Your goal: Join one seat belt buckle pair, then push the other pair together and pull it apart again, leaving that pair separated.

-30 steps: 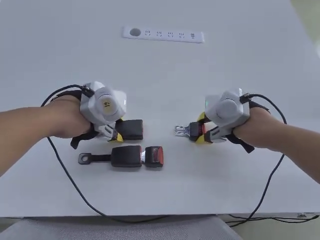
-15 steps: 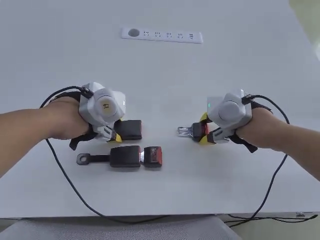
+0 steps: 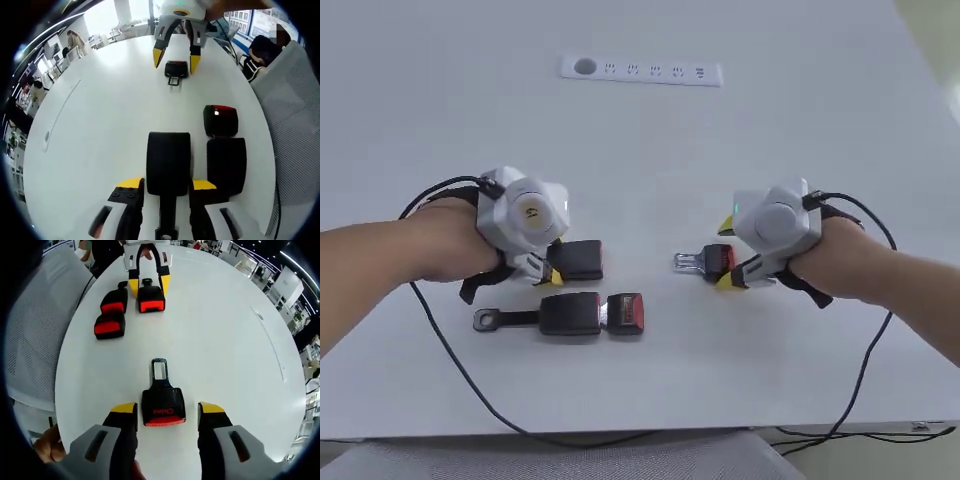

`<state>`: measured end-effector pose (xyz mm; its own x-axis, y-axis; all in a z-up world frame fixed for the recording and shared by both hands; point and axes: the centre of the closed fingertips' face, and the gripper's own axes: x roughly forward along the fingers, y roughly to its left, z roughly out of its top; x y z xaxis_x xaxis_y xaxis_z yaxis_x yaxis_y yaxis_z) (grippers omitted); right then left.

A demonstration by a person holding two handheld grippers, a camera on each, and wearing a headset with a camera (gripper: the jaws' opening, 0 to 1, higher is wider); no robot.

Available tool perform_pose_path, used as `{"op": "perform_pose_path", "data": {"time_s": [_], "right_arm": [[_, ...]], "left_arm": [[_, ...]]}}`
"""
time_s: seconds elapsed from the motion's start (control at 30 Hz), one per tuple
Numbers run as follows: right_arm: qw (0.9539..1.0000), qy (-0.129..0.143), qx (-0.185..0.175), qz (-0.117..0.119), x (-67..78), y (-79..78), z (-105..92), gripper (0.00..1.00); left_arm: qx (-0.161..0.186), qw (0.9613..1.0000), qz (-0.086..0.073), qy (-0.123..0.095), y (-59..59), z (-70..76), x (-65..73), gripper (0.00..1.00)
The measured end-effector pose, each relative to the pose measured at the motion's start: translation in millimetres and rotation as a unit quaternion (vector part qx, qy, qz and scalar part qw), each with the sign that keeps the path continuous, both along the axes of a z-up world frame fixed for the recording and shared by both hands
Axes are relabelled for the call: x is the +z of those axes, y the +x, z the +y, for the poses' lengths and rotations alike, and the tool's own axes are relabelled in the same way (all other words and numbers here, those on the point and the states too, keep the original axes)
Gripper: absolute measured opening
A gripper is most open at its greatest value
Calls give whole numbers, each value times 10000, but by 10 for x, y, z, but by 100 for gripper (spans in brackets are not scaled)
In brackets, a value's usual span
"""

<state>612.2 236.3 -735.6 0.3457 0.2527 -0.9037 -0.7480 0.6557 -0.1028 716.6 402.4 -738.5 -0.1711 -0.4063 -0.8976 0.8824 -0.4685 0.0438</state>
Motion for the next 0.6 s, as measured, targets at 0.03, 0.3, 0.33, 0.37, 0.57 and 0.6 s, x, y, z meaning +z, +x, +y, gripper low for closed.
{"op": "perform_pose_path", "data": {"time_s": [0.03, 0.3, 0.33, 0.37, 0.57, 0.6], "right_arm": [[10000, 21, -31, -26, 24, -1, 13, 46], [9975, 319, -489, -386, 229, 31, 82, 49], [9964, 364, -613, -456, 230, 34, 79, 50], [9960, 387, -645, -486, 241, 24, 98, 52], [9880, 685, -1129, -806, 365, -67, 223, 56], [9835, 824, -1336, -894, 399, -77, 255, 59]], "left_arm": [[-64, 10000, 26, -17, -30, 10, 15, 38], [360, 9989, 67, -298, 14, 13, 210, 41], [556, 9975, 81, -434, 35, 31, 280, 41], [692, 9963, 146, -488, 33, 44, 314, 41], [1062, 9923, 234, -592, 25, 324, 467, 48], [1168, 9907, 243, -648, 25, 379, 493, 49]]}}
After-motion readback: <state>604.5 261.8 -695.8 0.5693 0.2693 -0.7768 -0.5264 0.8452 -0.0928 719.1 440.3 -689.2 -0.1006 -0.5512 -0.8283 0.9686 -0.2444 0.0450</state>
